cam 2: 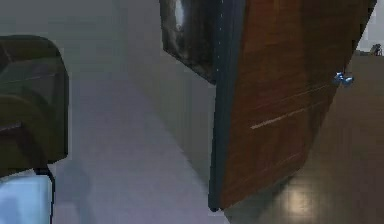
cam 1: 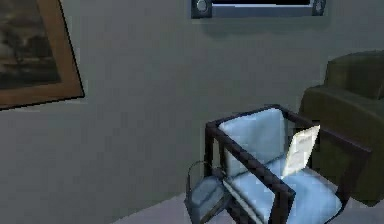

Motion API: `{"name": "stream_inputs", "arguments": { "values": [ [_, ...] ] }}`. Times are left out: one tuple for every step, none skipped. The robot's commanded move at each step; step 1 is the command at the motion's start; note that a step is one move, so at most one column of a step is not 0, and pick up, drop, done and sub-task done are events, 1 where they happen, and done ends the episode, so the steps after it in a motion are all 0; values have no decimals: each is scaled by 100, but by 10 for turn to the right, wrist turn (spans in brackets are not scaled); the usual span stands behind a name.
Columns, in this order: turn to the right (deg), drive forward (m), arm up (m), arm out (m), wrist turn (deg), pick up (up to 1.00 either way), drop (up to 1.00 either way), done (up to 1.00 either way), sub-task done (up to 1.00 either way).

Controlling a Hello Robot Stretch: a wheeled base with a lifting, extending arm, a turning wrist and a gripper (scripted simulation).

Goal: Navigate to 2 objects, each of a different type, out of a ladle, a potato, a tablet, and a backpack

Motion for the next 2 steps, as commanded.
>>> {"name": "stream_inputs", "arguments": {
  "values": [
    [0,0,0,0,0,0,0,0,100],
    [450,0,0,0,0,0,0,0,0]
  ]
}}
